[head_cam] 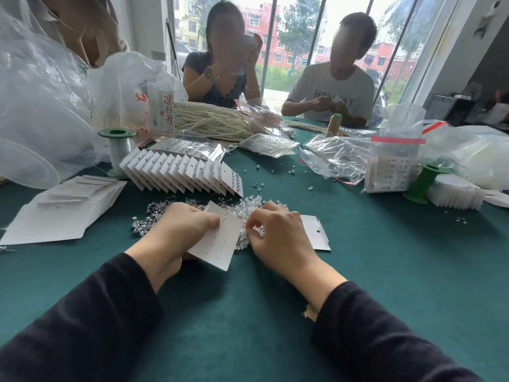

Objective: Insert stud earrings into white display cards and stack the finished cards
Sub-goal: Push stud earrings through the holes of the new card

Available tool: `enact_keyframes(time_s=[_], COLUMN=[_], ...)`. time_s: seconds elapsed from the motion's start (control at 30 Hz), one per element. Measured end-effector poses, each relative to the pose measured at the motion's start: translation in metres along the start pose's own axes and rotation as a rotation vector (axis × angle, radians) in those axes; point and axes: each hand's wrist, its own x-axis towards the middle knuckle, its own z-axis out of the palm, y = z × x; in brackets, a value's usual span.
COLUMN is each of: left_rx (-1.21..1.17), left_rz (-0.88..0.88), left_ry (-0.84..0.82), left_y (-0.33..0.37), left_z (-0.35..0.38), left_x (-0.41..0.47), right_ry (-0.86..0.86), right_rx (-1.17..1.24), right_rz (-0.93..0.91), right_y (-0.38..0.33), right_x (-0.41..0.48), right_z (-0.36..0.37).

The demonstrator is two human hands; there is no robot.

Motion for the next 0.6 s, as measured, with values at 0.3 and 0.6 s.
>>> enact_keyframes(time_s=[0.3, 0.6], left_rx=[0.006, -0.018], left_rz=[-0.015, 0.005], left_ry=[0.002, -0.026], left_y=[0.001, 0.000], left_z=[0.000, 0.001], left_x=[0.001, 0.002], right_ry=[0.068, 0.194], right_rx=[0.140, 0.363], right_rz=[0.086, 0.183], right_y=[0.001, -0.001], right_x=[0.001, -0.001], right_z=[-0.004, -0.012])
